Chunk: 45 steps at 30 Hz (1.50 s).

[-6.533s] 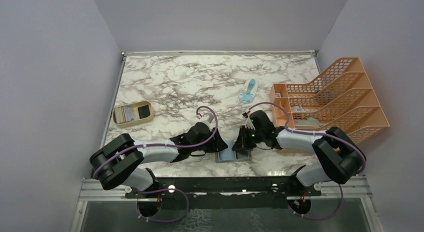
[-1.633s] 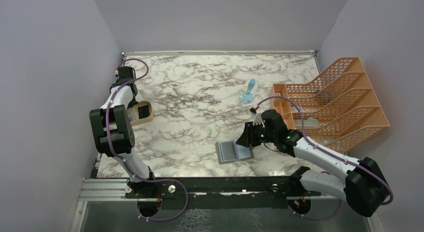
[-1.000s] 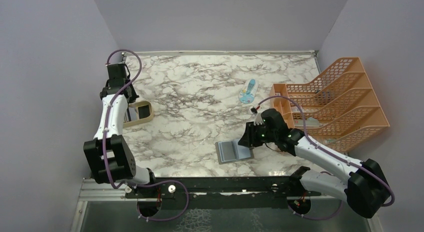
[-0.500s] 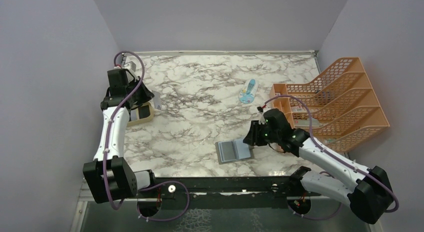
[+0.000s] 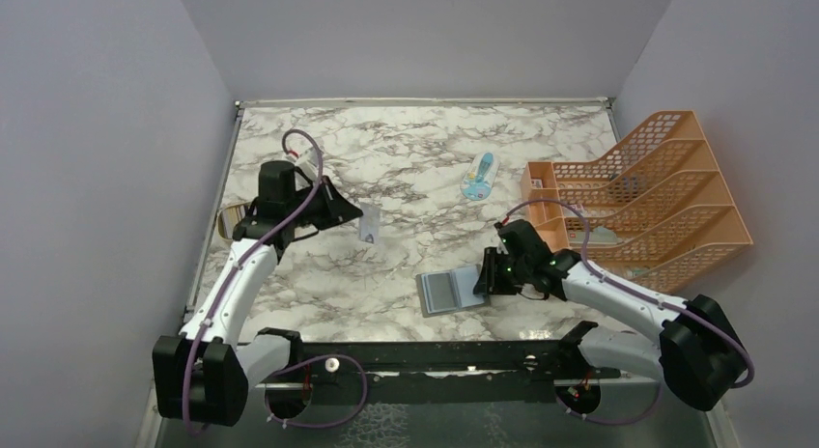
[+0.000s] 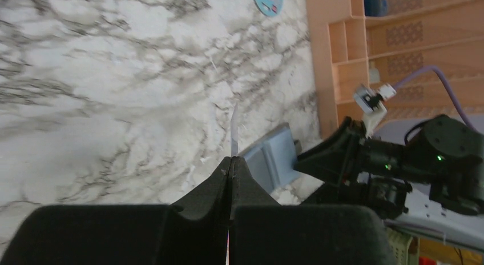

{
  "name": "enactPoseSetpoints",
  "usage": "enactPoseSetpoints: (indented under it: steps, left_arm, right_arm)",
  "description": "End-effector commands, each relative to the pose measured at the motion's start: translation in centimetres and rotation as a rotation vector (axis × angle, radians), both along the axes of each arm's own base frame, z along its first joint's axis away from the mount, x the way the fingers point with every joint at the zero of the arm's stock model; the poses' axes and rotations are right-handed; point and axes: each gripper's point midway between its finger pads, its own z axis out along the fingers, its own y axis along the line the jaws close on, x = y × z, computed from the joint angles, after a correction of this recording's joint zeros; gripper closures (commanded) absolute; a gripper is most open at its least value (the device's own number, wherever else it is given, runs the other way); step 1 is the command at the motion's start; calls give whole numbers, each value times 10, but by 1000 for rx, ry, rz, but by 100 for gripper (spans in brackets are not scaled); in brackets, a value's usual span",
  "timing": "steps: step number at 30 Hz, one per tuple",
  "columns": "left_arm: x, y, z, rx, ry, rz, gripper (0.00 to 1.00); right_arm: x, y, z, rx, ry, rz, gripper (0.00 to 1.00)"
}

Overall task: Put the credit cards into the card holder
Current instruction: Pick up the credit card from the storage box, then insert the credit card into the card holder.

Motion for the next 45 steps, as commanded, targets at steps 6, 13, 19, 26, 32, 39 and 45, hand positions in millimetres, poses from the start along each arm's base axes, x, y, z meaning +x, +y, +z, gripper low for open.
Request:
enactPoseSetpoints:
  steps: [6, 13, 19, 26, 32, 39, 45]
  left_arm:
    - [-41, -69, -10, -174, 36, -114, 100]
    - [-66, -109, -40, -209, 111, -174, 100]
    - [-81, -146, -52, -201, 128, -224, 100]
    - [-89, -171, -72, -155, 135, -233, 100]
    - [-94, -182, -89, -146, 159, -228, 100]
    - [-97, -187, -104, -136, 185, -201, 100]
    - [-100, -181, -119, -100, 193, -172, 100]
  right_arm:
    - [-12, 21, -7, 131, 68, 14, 75]
    - [-21, 22, -10, 151, 92, 20, 78]
    - [-20, 4, -4, 77, 58, -12, 76]
    - [-6, -5, 10, 22, -23, -33, 70]
    - [0, -2, 7, 11, -22, -32, 70]
    - [-4, 4, -1, 31, 5, -9, 71]
    - [-12, -2, -12, 19, 36, -19, 75]
